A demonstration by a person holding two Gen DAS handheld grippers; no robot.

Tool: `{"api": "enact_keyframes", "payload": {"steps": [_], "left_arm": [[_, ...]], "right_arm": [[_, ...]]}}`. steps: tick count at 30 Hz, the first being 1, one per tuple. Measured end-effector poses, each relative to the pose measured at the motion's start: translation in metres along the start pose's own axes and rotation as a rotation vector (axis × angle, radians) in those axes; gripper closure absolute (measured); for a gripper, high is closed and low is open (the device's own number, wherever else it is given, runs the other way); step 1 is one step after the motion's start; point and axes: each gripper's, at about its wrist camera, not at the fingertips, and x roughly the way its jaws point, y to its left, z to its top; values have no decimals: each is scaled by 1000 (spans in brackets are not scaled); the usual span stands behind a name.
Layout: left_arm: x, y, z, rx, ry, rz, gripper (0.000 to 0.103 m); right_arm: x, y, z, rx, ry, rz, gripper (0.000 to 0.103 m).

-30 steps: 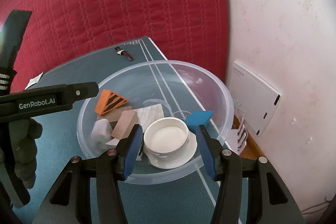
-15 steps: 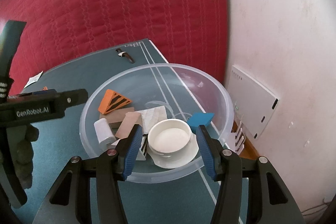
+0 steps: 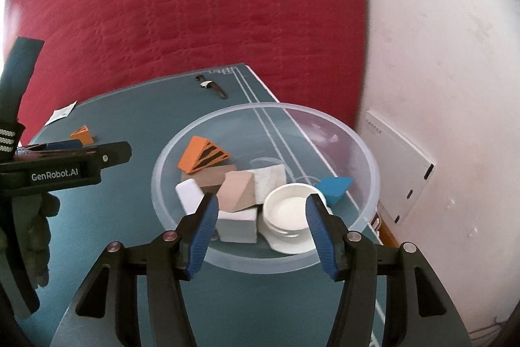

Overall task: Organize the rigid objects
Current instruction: 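Withdraw both grippers from the bowl toward the remaining blocks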

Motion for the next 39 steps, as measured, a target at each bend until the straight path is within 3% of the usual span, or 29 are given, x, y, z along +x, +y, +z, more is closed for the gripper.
{"api": "enact_keyframes", "payload": {"steps": [8, 18, 23, 39], "left_arm": [[-5, 12, -12, 17, -15, 41, 2], [-14, 44, -20, -34, -22, 62, 2], [-14, 66, -26, -72, -10, 91, 2], [-22, 138, -44, -183, 10, 183, 2]], "right_arm": [[3, 13, 6, -18, 12, 8, 44], [7, 42, 12, -29, 22, 57, 43], [10, 67, 14, -56, 23, 88, 38], [25, 130, 14, -121, 56, 177, 37]]}}
